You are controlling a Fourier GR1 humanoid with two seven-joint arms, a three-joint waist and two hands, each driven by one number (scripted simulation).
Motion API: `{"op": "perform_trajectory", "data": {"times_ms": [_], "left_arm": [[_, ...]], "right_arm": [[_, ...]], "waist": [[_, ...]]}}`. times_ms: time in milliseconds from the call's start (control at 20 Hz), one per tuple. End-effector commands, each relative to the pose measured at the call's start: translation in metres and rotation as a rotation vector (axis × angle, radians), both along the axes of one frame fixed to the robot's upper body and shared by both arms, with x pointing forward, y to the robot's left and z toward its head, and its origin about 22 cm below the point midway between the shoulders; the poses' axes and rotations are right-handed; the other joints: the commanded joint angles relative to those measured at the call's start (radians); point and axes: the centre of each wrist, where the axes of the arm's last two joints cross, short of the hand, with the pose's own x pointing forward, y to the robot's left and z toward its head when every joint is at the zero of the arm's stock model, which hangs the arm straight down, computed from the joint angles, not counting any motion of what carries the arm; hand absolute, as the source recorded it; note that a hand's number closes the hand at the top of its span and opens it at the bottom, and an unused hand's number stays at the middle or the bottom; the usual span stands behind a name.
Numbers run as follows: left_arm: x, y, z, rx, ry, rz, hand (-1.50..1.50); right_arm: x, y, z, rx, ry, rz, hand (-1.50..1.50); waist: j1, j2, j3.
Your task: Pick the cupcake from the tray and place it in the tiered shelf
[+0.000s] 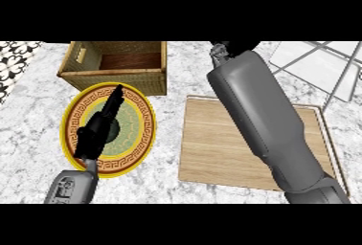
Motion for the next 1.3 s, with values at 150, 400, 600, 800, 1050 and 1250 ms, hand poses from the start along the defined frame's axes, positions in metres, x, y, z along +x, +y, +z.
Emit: {"op": "perform_trajectory", "data": {"times_ms": [150,400,600,800,1050,1250], "left_arm": [[-0.001,0.003,0.0,-0.013,0.008,0.0,0.0],[-0.003,0.017,-0.001,0.017,0.003,0.014,0.0],[-0.006,-0.001,-0.008,0.017,0.0,0.022,0.0],[0.006,0.0,0.011,0.012,0.004,0.027,0.0],[0.002,-0.003,0.009,0.0,0.023,0.026,0.0],[-0.004,0.001,-0.004,0.003,-0.006,0.027,0.0]], "right_arm": [[0.015,-0.008,0.059,0.032,-0.03,-0.271,1.5],[0.015,-0.02,0.078,0.051,-0.078,-0.3,1.5],[0.023,-0.039,0.091,0.015,-0.085,-0.345,1.5],[0.032,-0.072,0.095,-0.018,-0.119,-0.383,1.5],[0.041,-0.091,0.098,-0.07,-0.089,-0.413,1.5],[0.046,-0.096,0.118,-0.151,-0.068,-0.425,1.5]], "waist": [[-0.014,0.003,0.0],[-0.02,0.002,0.0],[-0.021,0.003,0.0],[-0.023,0.004,0.001],[-0.022,0.004,0.001],[-0.014,0.006,0.001]]}}
